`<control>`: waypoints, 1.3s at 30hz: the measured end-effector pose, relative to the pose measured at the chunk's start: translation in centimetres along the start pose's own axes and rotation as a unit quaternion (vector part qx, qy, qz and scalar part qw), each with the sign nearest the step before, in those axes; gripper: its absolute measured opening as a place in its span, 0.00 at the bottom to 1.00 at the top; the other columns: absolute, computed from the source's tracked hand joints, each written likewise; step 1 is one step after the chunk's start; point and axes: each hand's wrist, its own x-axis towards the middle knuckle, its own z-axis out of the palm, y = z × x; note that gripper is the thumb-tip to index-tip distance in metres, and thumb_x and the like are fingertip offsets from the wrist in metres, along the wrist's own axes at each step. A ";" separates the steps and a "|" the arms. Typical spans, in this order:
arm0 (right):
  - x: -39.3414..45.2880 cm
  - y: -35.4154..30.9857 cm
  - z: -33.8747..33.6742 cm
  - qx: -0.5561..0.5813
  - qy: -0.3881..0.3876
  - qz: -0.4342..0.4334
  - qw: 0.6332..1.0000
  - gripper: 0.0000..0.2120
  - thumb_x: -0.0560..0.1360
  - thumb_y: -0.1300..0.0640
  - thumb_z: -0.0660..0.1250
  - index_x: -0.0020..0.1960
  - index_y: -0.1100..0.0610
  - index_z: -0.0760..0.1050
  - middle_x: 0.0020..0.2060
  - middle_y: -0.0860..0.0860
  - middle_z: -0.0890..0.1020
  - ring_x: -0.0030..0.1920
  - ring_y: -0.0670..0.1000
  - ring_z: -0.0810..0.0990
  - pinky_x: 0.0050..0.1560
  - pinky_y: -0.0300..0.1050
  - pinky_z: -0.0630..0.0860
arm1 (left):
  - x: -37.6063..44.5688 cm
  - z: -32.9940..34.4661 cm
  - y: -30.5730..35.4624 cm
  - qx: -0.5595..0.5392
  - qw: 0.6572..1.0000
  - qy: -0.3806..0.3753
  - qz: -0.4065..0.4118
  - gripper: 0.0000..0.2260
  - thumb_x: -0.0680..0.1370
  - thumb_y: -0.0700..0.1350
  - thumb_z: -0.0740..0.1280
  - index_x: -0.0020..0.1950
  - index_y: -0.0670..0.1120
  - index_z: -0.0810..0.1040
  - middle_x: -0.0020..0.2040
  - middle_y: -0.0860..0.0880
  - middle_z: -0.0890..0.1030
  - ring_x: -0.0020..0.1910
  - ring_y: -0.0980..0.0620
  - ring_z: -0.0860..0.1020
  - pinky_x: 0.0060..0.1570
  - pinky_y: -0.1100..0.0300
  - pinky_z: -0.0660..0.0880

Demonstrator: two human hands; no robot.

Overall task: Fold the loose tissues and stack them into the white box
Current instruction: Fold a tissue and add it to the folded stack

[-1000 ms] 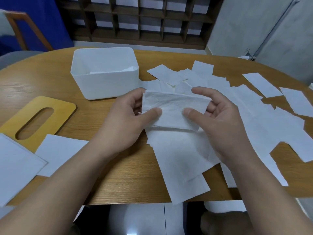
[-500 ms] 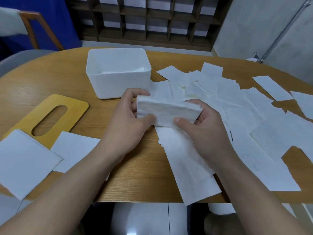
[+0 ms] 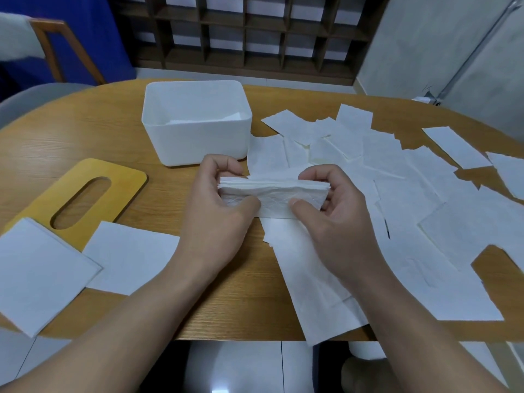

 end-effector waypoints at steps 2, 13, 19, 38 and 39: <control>-0.1 0.0 -0.1 -0.014 -0.004 -0.004 1.000 0.14 0.81 0.64 0.74 0.63 0.51 0.78 0.52 0.48 0.85 0.53 0.54 0.88 0.48 0.65 0.87 | -0.1 0.0 0.1 0.003 1.000 -0.003 -0.003 0.17 0.71 0.41 0.70 0.58 0.51 0.75 0.41 0.58 0.76 0.34 0.55 0.73 0.35 0.61 0.70; 0.0 -0.1 -0.5 -0.100 -0.042 -0.026 0.994 0.09 0.84 0.57 0.70 0.62 0.47 0.77 0.51 0.47 0.84 0.48 0.51 0.86 0.43 0.58 0.87 | 0.1 -0.3 0.0 0.025 1.000 -0.007 -0.017 0.18 0.75 0.35 0.71 0.60 0.51 0.72 0.40 0.53 0.77 0.32 0.53 0.72 0.33 0.56 0.69; 0.5 -0.7 -1.6 -0.029 -0.004 -0.011 1.000 0.07 0.84 0.61 0.72 0.60 0.52 0.82 0.49 0.48 0.89 0.50 0.50 0.89 0.48 0.50 0.87 | 0.2 -1.2 1.1 0.001 1.000 -0.024 -0.006 0.23 0.82 0.36 0.72 0.71 0.53 0.69 0.52 0.49 0.89 0.49 0.51 0.89 0.48 0.52 0.85; 0.4 -1.1 0.4 -0.046 0.057 0.007 0.997 0.09 0.82 0.62 0.76 0.55 0.53 0.77 0.50 0.53 0.84 0.40 0.68 0.87 0.39 0.37 0.83 | 2.3 -5.5 1.6 0.185 0.978 -0.053 0.086 0.05 0.83 0.45 0.73 0.50 0.55 0.85 0.42 0.48 0.80 0.39 0.46 0.77 0.37 0.56 0.74; 0.5 -1.4 0.7 -0.048 0.065 -0.005 0.997 0.08 0.81 0.62 0.76 0.55 0.54 0.78 0.51 0.51 0.84 0.40 0.66 0.88 0.40 0.35 0.82 | 2.5 -5.7 1.7 0.181 0.978 -0.048 0.090 0.05 0.83 0.45 0.73 0.50 0.55 0.85 0.42 0.49 0.81 0.40 0.46 0.77 0.38 0.53 0.76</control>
